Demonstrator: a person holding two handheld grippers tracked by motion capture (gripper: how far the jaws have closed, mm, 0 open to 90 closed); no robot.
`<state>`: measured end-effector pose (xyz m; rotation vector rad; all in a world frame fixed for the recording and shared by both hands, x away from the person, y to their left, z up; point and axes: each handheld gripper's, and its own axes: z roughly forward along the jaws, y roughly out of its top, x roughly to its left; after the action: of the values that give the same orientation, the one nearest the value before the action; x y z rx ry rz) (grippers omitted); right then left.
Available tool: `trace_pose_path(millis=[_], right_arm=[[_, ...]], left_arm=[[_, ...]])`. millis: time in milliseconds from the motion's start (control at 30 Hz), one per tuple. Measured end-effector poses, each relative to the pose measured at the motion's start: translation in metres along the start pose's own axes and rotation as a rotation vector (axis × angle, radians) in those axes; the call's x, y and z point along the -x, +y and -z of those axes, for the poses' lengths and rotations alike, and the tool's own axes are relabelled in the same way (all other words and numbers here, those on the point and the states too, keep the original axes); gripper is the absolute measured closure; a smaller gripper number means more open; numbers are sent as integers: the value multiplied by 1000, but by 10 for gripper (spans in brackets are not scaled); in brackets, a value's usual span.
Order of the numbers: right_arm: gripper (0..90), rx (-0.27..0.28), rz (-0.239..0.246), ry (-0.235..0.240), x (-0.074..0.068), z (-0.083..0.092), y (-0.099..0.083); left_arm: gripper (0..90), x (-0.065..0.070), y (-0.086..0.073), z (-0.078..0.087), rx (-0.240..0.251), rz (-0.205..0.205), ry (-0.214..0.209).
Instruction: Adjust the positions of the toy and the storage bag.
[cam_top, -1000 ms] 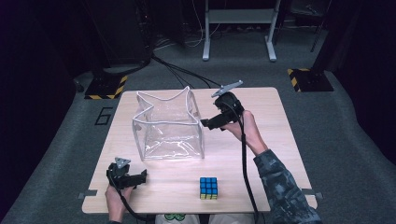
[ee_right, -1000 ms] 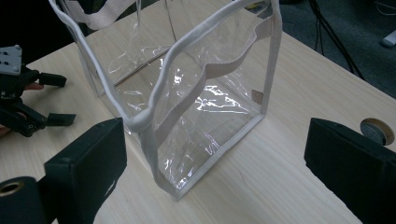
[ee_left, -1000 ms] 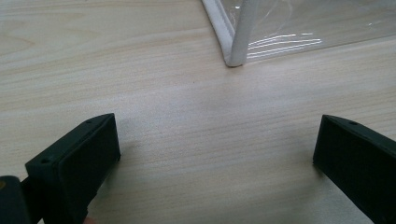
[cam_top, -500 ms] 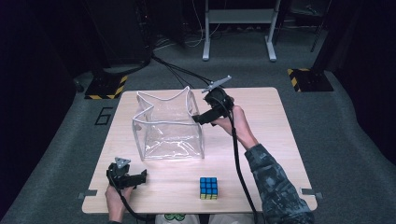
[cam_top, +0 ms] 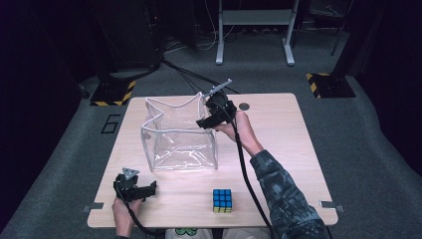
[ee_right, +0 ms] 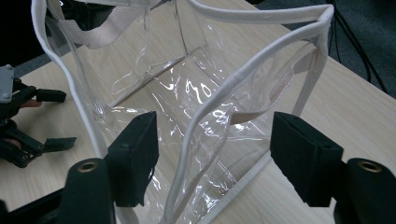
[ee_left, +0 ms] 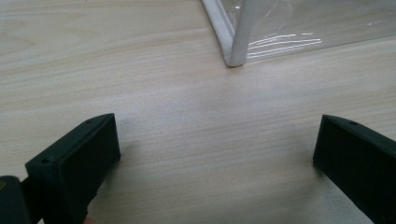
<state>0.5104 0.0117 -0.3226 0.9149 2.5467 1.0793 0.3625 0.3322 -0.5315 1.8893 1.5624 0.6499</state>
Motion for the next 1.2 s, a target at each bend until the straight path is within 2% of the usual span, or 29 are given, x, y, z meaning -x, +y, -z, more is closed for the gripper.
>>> trace_pose_path(millis=[267,333,467,667,800,1200], right_arm=[[487,-19,-23,-5,3,-13,4],[534,-22,-39,11,4,-15,3],[642,-16,-54,36,4,-15,2],[788,-8,-79,25,5,-12,0],[828,-4,-87,22,7,-9,-2],[863,30,-121,1,15,-2,-11]], left_arm=[[2,0,0,0,0,0,0],[3,0,0,0,0,0,0],[3,0,0,0,3,-2,-1],[3,0,0,0,2,-1,-2],[4,0,0,0,2,-2,-1],[4,0,0,0,3,-3,-3]])
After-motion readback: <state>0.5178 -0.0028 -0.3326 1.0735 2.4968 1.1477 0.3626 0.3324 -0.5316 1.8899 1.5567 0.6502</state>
